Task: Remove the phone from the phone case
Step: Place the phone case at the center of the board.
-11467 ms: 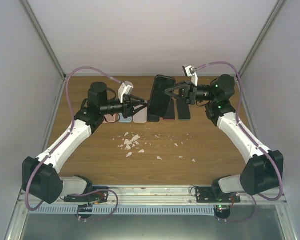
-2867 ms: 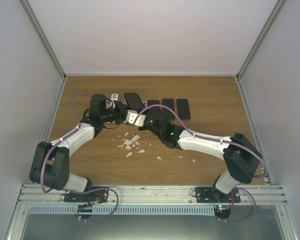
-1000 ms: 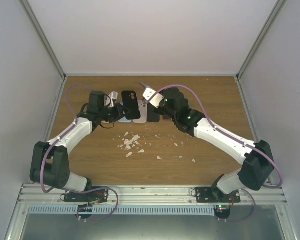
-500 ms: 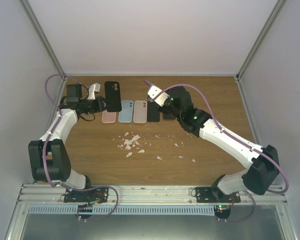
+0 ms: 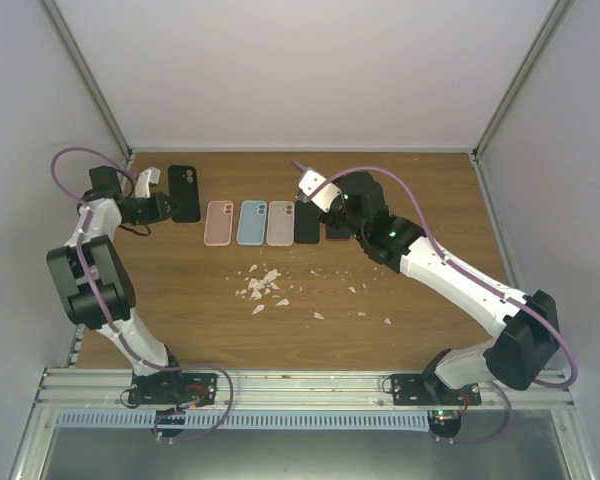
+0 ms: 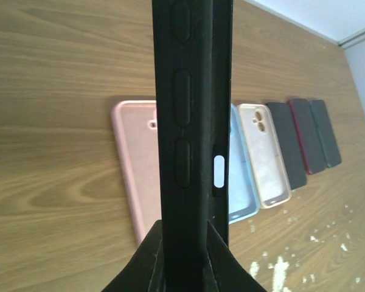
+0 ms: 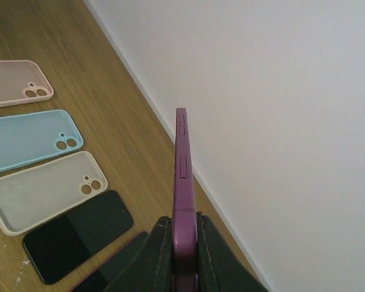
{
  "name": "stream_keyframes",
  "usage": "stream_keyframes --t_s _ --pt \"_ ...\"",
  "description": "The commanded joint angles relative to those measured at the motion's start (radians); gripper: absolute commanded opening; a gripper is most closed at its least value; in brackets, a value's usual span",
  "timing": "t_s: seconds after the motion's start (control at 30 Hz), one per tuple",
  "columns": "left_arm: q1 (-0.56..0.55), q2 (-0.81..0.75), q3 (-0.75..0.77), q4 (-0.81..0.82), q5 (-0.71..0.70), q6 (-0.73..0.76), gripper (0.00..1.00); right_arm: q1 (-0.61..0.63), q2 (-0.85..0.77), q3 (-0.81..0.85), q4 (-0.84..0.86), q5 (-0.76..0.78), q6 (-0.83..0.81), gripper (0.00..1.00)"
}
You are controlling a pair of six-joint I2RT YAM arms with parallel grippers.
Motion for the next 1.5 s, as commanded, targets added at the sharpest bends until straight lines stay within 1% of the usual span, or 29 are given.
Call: stream_keyframes --t_s 0.0,0.1,0.33,0.57,0.7,0.87,1.13,1.27,1.47 --pt "0.064 0.100 0.088 -0.105 0.051 0.153 0.00 -0.011 -0.040 0.000 0.049 -0.002 0.011 0.01" --pt "0.088 0.149 0.105 -0.136 0.049 0.194 0.00 -0.011 -0.039 0.002 0.049 -0.002 0.014 0.00" --pt "0.089 0.244 0.122 -0.159 -0.025 0.259 0.00 -0.015 -0.034 -0.001 0.046 -0.008 0.022 0.00" --pt "0.083 0.342 0.166 -0.211 -0.001 0.283 0.00 -0.015 -0.031 -0.004 0.043 -0.007 0.020 0.00" --pt "0.066 0.383 0.176 -0.225 -0.011 0.286 0.00 -0.017 -0.024 -0.001 0.043 -0.007 0.020 0.01" --pt "0.046 0.419 0.182 -0.209 -0.094 0.243 0.00 -0.018 -0.018 0.003 0.038 -0.012 0.023 0.00" --pt "-0.006 0.416 0.153 -0.151 -0.251 0.219 0.01 -0.018 -0.013 0.002 0.037 -0.013 0.025 0.00" --pt "-0.023 0.405 0.125 -0.121 -0.337 0.181 0.05 -0.017 -0.013 0.004 0.034 -0.015 0.024 0.00" --pt "-0.026 0.400 0.101 -0.099 -0.448 0.131 0.17 -0.018 -0.016 0.004 0.033 -0.018 0.025 0.01"
